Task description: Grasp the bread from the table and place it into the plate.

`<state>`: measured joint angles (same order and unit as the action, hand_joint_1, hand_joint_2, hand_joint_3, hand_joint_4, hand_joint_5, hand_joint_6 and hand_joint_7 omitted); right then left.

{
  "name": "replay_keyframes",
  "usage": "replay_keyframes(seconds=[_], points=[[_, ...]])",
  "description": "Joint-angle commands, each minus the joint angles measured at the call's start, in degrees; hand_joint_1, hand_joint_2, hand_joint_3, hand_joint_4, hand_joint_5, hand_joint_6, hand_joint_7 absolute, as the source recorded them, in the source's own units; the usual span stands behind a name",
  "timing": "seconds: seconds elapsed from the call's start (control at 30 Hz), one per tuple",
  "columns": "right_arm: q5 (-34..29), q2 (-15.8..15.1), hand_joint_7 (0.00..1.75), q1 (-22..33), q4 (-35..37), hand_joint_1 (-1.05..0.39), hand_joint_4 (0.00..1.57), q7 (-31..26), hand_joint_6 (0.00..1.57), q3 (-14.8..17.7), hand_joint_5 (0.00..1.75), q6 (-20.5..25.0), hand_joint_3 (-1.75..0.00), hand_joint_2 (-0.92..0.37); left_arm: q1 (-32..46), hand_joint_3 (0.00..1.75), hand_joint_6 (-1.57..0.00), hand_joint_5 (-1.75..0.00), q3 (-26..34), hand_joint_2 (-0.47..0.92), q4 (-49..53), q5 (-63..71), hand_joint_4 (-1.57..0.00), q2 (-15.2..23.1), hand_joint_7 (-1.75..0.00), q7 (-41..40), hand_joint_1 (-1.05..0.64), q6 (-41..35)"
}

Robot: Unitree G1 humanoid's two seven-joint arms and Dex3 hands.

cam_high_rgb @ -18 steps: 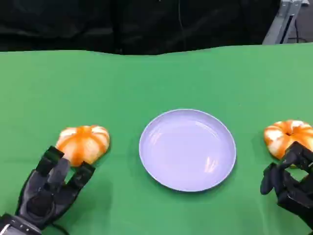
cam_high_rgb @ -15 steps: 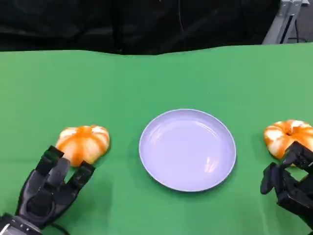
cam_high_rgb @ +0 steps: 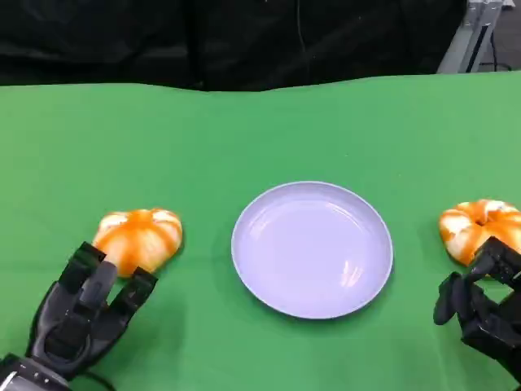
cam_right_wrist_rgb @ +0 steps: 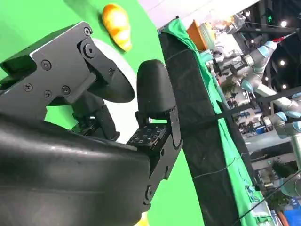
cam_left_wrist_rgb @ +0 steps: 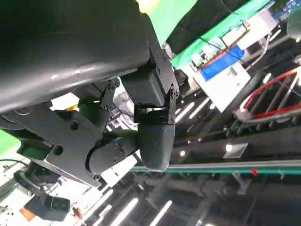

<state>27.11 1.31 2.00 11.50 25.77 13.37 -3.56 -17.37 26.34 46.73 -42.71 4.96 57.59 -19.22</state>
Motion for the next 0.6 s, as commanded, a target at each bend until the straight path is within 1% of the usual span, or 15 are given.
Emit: replay_keyframes(seconds=[0.03, 0.2, 0.3, 0.33, 0.37, 0.43, 0.47, 0.5, 0.53, 0.57, 0.6], points=[[0.25, -0.91, 1.57, -0.08, -0.07, -0.03, 0.88, 0.05, 0.80, 0.69, 1.75, -0.59, -1.38, -0.41, 0.38, 0.89, -1.09, -1.75, -0.08, 0.55, -0.84, 0.61, -0.81, 0.90, -1.06, 0.20, -0.15, -0.24], [0.03, -0.71, 1.57, -0.01, -0.30, -0.03, 0.87, -0.52, 0.80, 0.60, 1.75, -0.43, -1.38, -0.41, 0.25, 0.91, -1.08, -1.75, -0.36, 0.53, -0.55, 1.38, -0.81, 1.01, -1.09, 0.93, -0.16, 1.47], [0.04, -0.62, 1.58, -0.19, -0.05, -0.02, 0.88, -0.42, 0.80, 0.60, 1.75, -0.65, -1.39, -0.41, 0.74, 0.93, -1.11, -1.75, -0.23, 0.55, -2.04, 2.00, -0.81, 0.33, -1.04, -1.70, -0.15, 3.00], [-0.01, -0.57, 1.58, -0.22, -0.06, -0.02, 0.88, -0.48, 0.80, 0.57, 1.75, -0.73, -1.39, -0.41, 1.18, 0.95, -1.12, -1.72, -0.30, 0.53, -3.12, 2.69, -0.82, -0.11, -1.00, -3.27, -0.15, 4.35], [-0.01, -0.53, 1.58, -0.25, -0.08, -0.02, 0.88, -0.52, 0.80, 0.56, 1.75, -0.73, -1.39, -0.41, 1.71, 0.99, -1.11, -1.69, -0.61, 0.50, -4.31, 3.92, -0.80, -0.61, -0.96, -4.50, -0.16, 6.86], [-0.07, -0.52, 1.58, -0.31, -0.04, -0.02, 0.88, -0.54, 0.80, 0.54, 1.75, -0.77, -1.39, -0.41, 2.78, 1.05, -1.05, -1.65, -1.22, 0.46, -6.49, 6.22, -0.77, -1.69, -0.95, -6.87, -0.16, 11.93], [-0.07, -0.53, 1.58, -0.39, 0.09, -0.02, 0.88, -0.49, 0.80, 0.55, 1.75, -0.85, -1.39, -0.41, 3.38, 1.02, -0.99, -1.43, -1.52, 0.43, -7.63, 7.54, -0.77, -2.36, -0.86, -8.36, -0.21, 14.94], [-0.07, -0.54, 1.58, -0.46, 0.24, -0.02, 0.88, -0.42, 0.80, 0.57, 1.75, -0.95, -1.40, -0.41, 3.88, 0.95, -0.99, -1.25, -1.81, 0.45, -8.50, 8.63, -0.78, -2.89, -0.74, -9.63, -0.23, 17.39], [0.01, -0.54, 1.58, -0.50, 0.32, -0.02, 0.88, -0.39, 0.80, 0.60, 1.75, -0.91, -1.40, -0.41, 4.33, 0.89, -1.01, -1.13, -2.17, 0.47, -9.20, 10.00, -0.79, -3.41, -0.62, -10.66, -0.25, 20.74], [0.05, -0.56, 1.58, -0.49, 0.29, -0.02, 0.89, -0.38, 0.80, 0.60, 1.75, -0.84, -1.40, -0.41, 4.69, 0.74, -1.00, -0.96, -2.57, 0.54, -9.65, 11.48, -0.75, -3.87, -0.44, -11.34, -0.30, 24.54], [0.04, -0.59, 1.58, -0.47, 0.24, -0.02, 0.89, -0.37, 0.80, 0.57, 1.75, -0.80, -1.40, -0.41, 4.94, 0.47, -0.99, -0.74, -2.98, 0.68, -9.86, 12.79, -0.73, -4.18, -0.23, -11.93, -0.36, 27.87]])
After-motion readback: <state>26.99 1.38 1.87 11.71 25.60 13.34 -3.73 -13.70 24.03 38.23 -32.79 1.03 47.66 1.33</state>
